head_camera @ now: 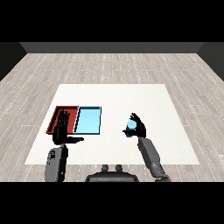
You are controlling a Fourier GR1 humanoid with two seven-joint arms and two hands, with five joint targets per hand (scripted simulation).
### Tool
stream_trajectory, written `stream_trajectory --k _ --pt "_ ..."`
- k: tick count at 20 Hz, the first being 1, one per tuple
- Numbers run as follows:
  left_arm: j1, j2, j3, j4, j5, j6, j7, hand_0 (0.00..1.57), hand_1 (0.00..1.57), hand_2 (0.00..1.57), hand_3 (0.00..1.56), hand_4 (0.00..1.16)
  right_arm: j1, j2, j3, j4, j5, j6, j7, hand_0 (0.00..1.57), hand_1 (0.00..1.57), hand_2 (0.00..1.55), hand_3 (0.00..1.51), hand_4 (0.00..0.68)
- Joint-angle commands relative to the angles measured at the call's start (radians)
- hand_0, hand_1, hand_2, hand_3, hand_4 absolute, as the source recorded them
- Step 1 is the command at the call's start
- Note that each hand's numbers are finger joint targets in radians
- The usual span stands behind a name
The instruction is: Pick the blue can and put it in the blue box
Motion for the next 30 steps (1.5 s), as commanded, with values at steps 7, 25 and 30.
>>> stream_trajectory --k 7,25,30 --pt "0.043 -0.022 -0.016 0.01 -0.015 -0.004 -0.049 0.0 0.0 0.0 0.0 0.0 0.017 -0.003 0.024 0.014 0.132 -0.224 0.001 1.5 1.5 1.48 1.44 0.62" --pt "0.0 -0.075 -0.214 0.049 -0.128 0.039 0.072 0.0 0.0 0.0 0.0 0.0 -0.018 -0.116 0.095 -0.46 0.243 -0.246 0.258 1.44 1.44 1.45 1.4 0.615" --pt "-0.064 -0.075 -0.221 0.068 -0.135 0.061 0.14 0.0 0.0 0.0 0.0 0.0 -0.037 -0.043 0.138 -0.483 0.335 -0.312 0.297 1.44 1.44 1.44 1.41 0.62"
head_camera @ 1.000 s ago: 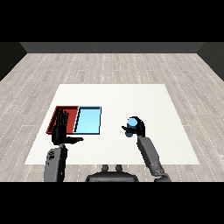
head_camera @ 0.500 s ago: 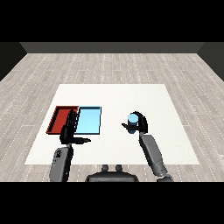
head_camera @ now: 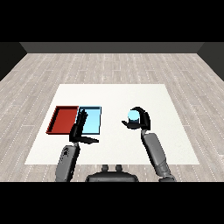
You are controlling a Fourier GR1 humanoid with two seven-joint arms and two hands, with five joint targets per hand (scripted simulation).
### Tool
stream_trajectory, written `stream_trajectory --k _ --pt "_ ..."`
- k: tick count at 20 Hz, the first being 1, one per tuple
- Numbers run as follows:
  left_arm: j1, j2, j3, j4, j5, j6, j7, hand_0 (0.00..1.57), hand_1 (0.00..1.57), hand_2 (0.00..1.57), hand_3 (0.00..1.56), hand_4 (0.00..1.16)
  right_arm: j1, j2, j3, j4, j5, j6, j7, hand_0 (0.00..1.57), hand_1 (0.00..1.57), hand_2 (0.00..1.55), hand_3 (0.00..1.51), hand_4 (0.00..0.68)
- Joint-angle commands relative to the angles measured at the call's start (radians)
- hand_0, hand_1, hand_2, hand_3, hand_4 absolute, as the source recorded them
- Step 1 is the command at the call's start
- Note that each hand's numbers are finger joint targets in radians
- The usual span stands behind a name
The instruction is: Pick the blue can and put it in the blue box
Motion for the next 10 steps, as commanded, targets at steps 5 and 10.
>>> stream_trajectory --k 5,10 --pt "-0.06 0.005 0.01 0.175 0.011 -0.019 -0.108 0.0 0.0 0.0 0.0 0.0 0.003 0.076 0.048 -0.012 0.098 -0.051 -0.001 1.42 1.42 1.44 1.41 0.622" --pt "-0.026 -0.008 -0.105 0.074 0.062 0.024 0.051 0.0 0.0 0.0 0.0 0.0 -0.046 0.08 0.082 -0.075 0.155 -0.073 0.115 1.44 1.44 1.45 1.4 0.609"
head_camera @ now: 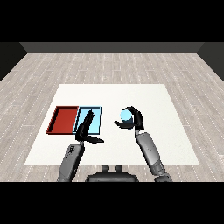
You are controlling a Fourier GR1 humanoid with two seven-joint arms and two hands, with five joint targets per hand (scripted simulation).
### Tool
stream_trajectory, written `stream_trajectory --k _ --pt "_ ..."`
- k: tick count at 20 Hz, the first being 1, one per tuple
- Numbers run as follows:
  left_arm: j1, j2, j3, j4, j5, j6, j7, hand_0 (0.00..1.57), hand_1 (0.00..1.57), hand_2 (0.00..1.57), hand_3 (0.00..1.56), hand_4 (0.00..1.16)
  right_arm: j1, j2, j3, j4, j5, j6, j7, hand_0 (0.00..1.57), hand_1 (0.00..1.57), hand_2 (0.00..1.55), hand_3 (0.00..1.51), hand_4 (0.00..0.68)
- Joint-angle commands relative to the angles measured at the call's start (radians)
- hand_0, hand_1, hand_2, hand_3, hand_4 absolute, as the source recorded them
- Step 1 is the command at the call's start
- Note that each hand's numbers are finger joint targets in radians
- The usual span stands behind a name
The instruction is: Pick the blue can and put it in the blue box
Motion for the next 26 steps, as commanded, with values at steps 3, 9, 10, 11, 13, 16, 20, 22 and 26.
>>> stream_trajectory --k 3,9,10,11,13,16,20,22,26 --pt "-0.133 -0.002 -0.031 0.104 0.05 0.059 0.059 0.0 0.0 0.0 0.0 0.0 -0.048 0.013 -0.003 -0.014 0.056 0.009 0.047 1.44 1.44 1.45 1.4 0.611" --pt "-0.086 -0.002 -0.15 0.167 0.085 0.111 -0.016 0.0 0.0 0.0 0.0 0.0 -0.016 0.013 0.008 -0.015 0.027 0.062 0.02 1.47 1.47 1.46 1.4 0.614" --pt "-0.116 -0.002 -0.142 0.185 0.052 0.143 -0.022 0.0 0.0 0.0 0.0 0.0 -0.041 0.016 0.016 -0.067 0.044 0.028 0.091 1.48 1.48 1.47 1.4 0.619" --pt "-0.144 -0.002 -0.143 0.217 0.082 0.146 -0.036 0.0 0.0 0.0 0.0 0.0 -0.046 -0.011 -0.021 -0.093 0.036 0.072 0.121 1.49 1.49 1.47 1.4 0.62" --pt "-0.17 -0.002 -0.173 0.242 0.109 0.182 -0.03 0.0 0.0 0.0 0.0 0.0 -0.119 0.015 0.083 0.018 0.038 -0.063 0.082 1.49 1.49 1.47 1.4 0.609" --pt "-0.147 -0.002 -0.108 0.224 0.094 0.102 -0.019 0.0 0.0 0.0 0.0 0.0 -0.028 0.016 0.033 -0.006 0.035 0.027 -0.034 1.49 1.49 1.47 1.4 0.611" --pt "-0.176 -0.002 -0.195 0.234 0.167 0.203 0.004 0.0 0.0 0.0 0.0 0.0 -0.111 0.016 0.052 0.046 0.034 0.008 0.021 1.49 1.49 1.47 1.4 0.605" --pt "-0.105 -0.002 -0.265 0.198 0.142 0.238 -0.028 0.0 0.0 0.0 0.0 0.0 -0.059 0.016 0.093 -0.046 0.029 -0.017 0.05 1.48 1.48 1.47 1.4 0.603" --pt "-0.198 -0.002 -0.248 0.262 0.181 0.264 0.026 0.0 0.0 0.0 0.0 0.0 -0.126 0.016 0.072 0.007 -0.011 -0.013 0.05 1.49 1.49 1.46 1.4 0.616"
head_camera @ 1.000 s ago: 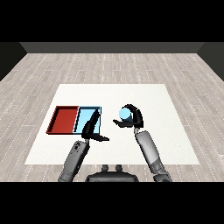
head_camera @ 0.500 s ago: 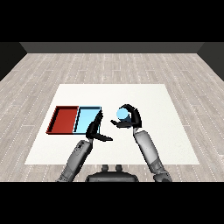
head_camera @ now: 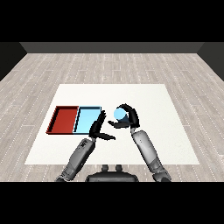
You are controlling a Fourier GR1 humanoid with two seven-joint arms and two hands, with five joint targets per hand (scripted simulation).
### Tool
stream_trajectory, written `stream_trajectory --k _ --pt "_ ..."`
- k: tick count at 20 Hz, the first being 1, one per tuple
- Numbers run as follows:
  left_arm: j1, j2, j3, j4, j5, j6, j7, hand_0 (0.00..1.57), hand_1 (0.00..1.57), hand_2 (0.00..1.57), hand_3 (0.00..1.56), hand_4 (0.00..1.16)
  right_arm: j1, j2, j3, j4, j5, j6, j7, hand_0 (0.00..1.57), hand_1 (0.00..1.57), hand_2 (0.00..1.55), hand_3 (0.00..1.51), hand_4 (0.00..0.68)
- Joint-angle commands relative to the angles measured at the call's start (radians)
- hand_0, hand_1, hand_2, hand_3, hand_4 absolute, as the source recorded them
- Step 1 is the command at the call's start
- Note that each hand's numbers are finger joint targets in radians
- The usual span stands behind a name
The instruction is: Pick the blue can and put it in the blue box
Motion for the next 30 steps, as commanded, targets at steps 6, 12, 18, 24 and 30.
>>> stream_trajectory --k 6,12,18,24,30 --pt "-0.053 0.0 -0.011 0.116 0.063 -0.006 -0.062 0.0 0.0 0.0 0.0 0.0 -0.055 0.001 0.075 0.044 -0.024 -0.054 -0.012 1.47 1.47 1.46 1.39 0.611" --pt "-0.067 0.0 -0.041 0.096 0.068 0.032 -0.053 0.0 0.0 0.0 0.0 0.0 -0.098 0.001 0.124 0.083 -0.056 -0.088 -0.027 1.48 1.48 1.47 1.41 0.61" --pt "-0.097 0.0 -0.087 0.149 0.134 0.06 -0.112 0.0 0.0 0.0 0.0 0.0 -0.081 0.001 0.192 -0.001 -0.099 -0.152 0.058 1.46 1.46 1.45 1.39 0.628" --pt "-0.094 0.0 -0.131 0.19 0.159 0.063 -0.176 0.0 0.0 0.0 0.0 0.0 -0.017 0.001 0.178 0.07 -0.191 -0.147 -0.097 1.46 1.46 1.45 1.39 0.589" --pt "-0.199 0.0 -0.187 0.173 0.216 0.159 -0.066 0.0 0.0 0.0 0.0 0.19 -0.021 0.001 0.273 0.032 -0.247 -0.233 -0.093 1.46 1.46 1.45 1.38 0.597"
